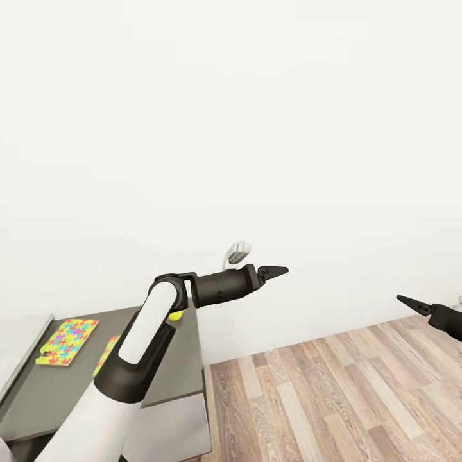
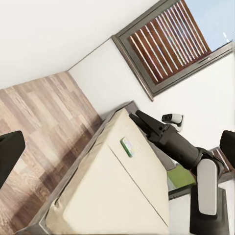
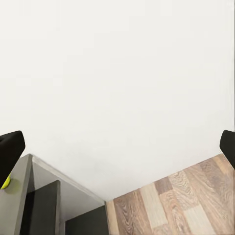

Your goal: Put all the toys in the child's room - the three board games (two on the bed and one on the table), the two jigsaw puzzles on the table, and the tennis ball on the table - inside the toy box on the table in the child's room.

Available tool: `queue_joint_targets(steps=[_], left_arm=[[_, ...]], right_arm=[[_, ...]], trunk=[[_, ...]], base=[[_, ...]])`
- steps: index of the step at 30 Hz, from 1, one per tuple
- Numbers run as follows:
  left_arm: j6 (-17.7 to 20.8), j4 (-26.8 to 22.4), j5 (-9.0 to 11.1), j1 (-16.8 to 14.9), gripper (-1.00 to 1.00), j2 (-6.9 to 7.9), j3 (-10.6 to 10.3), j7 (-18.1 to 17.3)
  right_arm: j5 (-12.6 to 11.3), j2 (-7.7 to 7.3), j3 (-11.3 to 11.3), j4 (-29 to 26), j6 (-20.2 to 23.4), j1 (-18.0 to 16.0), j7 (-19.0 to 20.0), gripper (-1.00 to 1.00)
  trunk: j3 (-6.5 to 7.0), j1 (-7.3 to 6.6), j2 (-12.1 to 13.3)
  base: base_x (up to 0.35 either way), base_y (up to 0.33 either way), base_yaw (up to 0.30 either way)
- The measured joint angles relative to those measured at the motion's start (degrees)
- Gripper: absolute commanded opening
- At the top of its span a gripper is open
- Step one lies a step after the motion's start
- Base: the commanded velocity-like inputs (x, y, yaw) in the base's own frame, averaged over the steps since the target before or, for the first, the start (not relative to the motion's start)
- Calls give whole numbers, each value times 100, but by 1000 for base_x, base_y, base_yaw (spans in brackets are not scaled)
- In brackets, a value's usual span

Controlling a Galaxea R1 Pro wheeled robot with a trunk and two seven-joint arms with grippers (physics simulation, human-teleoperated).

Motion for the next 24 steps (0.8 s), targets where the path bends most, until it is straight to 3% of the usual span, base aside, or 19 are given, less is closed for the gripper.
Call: queue_joint_targets(steps=[7,13,17,24], left_arm=[[-2,55,-2,11,100,51,11,-4],[-19,184,-2,142,100,199,17,-9],[-109,270,-136,322,100,400,221,-34],[-157,298,-250,437,100,499,412,-57]], right_arm=[[1,26,28,1,-4,0,-3,100],[52,88,319,22,-10,-22,-103,100],[91,112,559,34,-15,-40,-409,100],[96,122,679,39,-21,-49,-630,100]], trunk=[[39,0,0],[73,0,0],[95,0,1],[135,0,0]], base=[[0,0,-256],[0,0,-256],[0,0,-256],[0,0,-256]])
